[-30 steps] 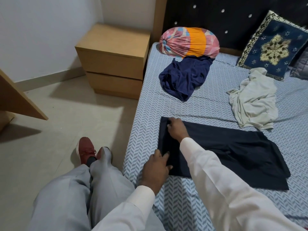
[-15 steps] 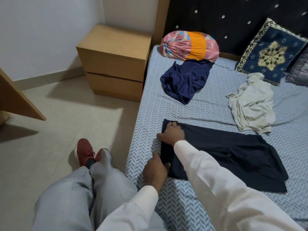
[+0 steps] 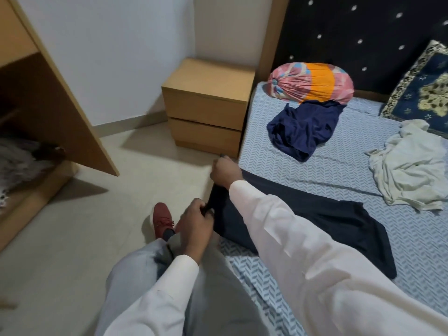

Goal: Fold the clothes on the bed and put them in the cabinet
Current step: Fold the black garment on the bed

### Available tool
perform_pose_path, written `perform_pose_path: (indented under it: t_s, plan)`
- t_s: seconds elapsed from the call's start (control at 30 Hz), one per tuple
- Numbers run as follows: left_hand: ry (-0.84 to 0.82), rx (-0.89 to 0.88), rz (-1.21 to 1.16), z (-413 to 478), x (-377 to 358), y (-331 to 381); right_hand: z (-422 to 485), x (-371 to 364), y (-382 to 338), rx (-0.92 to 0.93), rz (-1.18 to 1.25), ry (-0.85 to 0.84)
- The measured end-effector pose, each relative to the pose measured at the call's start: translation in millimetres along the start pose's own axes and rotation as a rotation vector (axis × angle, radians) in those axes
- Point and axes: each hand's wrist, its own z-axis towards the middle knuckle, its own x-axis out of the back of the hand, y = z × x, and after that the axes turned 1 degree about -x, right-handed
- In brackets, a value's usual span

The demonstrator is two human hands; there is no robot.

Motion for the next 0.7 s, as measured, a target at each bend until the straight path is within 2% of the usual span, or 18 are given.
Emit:
perform_pose_path:
  t_s: [0.1, 0.17, 0.3, 0.4, 0.53, 0.6, 0.7]
  plan:
    - [0.058, -0.068, 0.0, 4.0, 21.3, -4.0, 0.5, 3.1, -20.4, -0.003, 0.078, -0.097]
    - [0.036, -0.126, -0.034, 0.1, 19.5, -2.7, -6.0, 3.2, -10.8, -0.035, 0.17, -0.177]
    - [-0.031, -0.245, -0.063, -29.2, -9.9, 13.0, -30.8, 5.7, 50.2, -0.023, 0.366, -0.095]
    - [-0.089, -0.365, -0.015, -55.7, -37.6, 29.1, -58.4, 1.6, 109.9, -0.072, 0.661, -0.039]
    - [-0.192, -0.466, 0.408, -72.1, -81.6, 35.9, -97.9, -7.5, 188.8, -0.188, 1.072, 0.002]
    - [-0.274, -0.452, 0.608, -76.7, -96.8, 34.2, -114.8, -8.8, 219.7, -0.241, 1.16, 0.017]
    - [-0.358, -0.481, 0.735, -79.5, -115.0, 29.6, -137.5, -5.4, 263.0, -0.311, 1.245, 0.063]
